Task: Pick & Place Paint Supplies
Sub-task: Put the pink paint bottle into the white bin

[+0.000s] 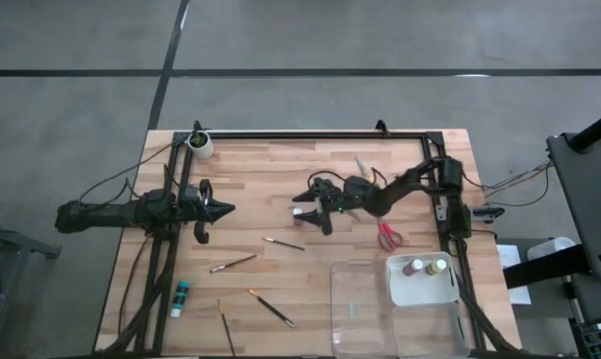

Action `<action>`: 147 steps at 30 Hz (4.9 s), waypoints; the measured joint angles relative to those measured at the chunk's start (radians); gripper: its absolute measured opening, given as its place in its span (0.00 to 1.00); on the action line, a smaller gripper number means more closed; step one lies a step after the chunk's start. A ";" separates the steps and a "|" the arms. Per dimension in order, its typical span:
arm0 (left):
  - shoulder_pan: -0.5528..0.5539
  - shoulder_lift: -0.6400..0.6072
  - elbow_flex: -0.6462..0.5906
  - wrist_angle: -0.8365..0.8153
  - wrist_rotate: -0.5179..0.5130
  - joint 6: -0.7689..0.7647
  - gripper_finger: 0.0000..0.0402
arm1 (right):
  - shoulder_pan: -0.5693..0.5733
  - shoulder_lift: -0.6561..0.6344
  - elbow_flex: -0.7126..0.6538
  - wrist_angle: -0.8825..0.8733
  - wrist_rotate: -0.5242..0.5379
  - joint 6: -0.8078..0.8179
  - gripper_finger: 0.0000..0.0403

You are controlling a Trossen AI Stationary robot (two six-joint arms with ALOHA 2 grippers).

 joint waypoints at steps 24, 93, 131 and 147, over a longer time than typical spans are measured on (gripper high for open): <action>0.000 0.003 0.000 0.000 0.000 0.000 0.00 | 0.002 -0.327 0.497 -1.452 0.030 -0.373 0.76; 0.000 0.046 0.000 0.000 0.000 0.000 0.00 | 0.016 -0.027 0.775 -1.780 0.109 -0.492 0.26; 0.000 0.046 0.000 0.000 0.000 0.000 0.00 | 0.052 -0.254 0.779 -1.925 0.213 -0.430 0.26; 0.000 0.046 0.000 0.000 0.000 0.000 0.00 | 0.313 -0.521 0.778 -2.309 0.553 0.056 0.26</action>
